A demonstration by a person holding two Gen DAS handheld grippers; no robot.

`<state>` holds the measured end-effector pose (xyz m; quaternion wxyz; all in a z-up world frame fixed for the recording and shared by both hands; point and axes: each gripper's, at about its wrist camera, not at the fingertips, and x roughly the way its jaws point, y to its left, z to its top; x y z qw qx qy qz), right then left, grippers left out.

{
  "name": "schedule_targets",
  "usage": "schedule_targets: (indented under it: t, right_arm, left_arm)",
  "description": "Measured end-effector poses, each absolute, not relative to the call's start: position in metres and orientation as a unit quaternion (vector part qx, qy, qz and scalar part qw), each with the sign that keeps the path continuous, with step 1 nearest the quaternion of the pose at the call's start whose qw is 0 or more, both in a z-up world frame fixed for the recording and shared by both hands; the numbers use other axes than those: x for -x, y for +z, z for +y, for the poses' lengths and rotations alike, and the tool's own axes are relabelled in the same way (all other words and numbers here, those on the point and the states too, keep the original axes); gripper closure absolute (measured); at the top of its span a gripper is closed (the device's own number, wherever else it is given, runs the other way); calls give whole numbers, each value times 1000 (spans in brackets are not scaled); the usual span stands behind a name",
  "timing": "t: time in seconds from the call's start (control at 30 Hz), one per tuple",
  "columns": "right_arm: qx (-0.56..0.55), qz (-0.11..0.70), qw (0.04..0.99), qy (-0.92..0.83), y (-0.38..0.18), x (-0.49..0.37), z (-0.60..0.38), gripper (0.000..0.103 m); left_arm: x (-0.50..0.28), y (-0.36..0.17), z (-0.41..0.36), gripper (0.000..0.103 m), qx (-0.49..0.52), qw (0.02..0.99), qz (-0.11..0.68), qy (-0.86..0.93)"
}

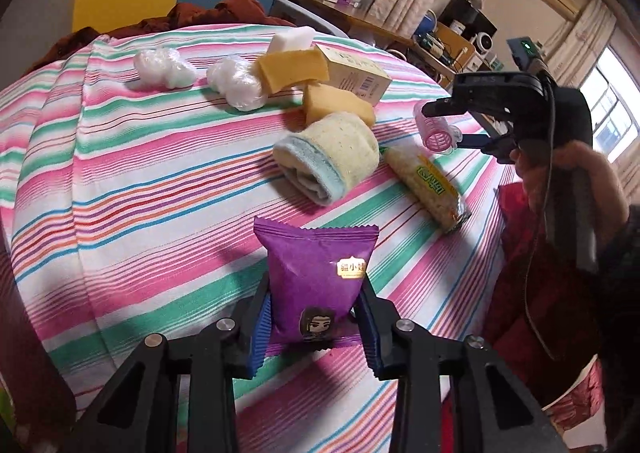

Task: Organize objects
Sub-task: 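Carry the purple packet and pink roller into the gold tray and release both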

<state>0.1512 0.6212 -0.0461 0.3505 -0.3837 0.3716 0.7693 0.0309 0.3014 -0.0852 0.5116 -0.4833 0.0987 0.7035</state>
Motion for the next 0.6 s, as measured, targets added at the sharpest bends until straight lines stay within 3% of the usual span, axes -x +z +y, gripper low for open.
schedule_targets:
  t: [0.3,0.6]
  right_arm:
    - [344,332,295,828,0,-141,578,45]
    - [352,276,137,884,35,-71,464,45]
  left_arm:
    - [-26,-35,259,65,435,493,71,750]
    - [11,-1,169,65,413,410,-2,813]
